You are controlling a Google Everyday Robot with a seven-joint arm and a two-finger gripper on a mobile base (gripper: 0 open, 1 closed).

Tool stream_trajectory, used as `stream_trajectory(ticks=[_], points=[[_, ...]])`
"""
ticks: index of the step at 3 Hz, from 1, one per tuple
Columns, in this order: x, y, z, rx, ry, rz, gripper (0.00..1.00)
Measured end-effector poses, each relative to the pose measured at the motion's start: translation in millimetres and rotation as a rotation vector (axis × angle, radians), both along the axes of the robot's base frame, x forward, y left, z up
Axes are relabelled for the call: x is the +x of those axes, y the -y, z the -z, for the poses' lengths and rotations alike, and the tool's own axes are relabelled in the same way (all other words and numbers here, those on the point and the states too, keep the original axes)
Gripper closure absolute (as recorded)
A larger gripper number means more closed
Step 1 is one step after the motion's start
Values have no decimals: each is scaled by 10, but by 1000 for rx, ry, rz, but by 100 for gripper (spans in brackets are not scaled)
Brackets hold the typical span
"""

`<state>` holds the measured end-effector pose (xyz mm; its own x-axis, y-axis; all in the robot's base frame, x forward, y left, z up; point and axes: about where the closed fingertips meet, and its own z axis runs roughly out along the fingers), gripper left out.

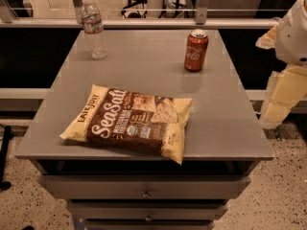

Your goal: Knock coke can over

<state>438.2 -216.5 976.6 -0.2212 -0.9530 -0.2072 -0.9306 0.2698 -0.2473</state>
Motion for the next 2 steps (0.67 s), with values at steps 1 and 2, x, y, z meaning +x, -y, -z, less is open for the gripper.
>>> stream_trajectory(ticks=[1, 2], points=[[0, 0, 0, 0, 0, 0, 0], [95, -20, 126, 60, 10, 26, 0]])
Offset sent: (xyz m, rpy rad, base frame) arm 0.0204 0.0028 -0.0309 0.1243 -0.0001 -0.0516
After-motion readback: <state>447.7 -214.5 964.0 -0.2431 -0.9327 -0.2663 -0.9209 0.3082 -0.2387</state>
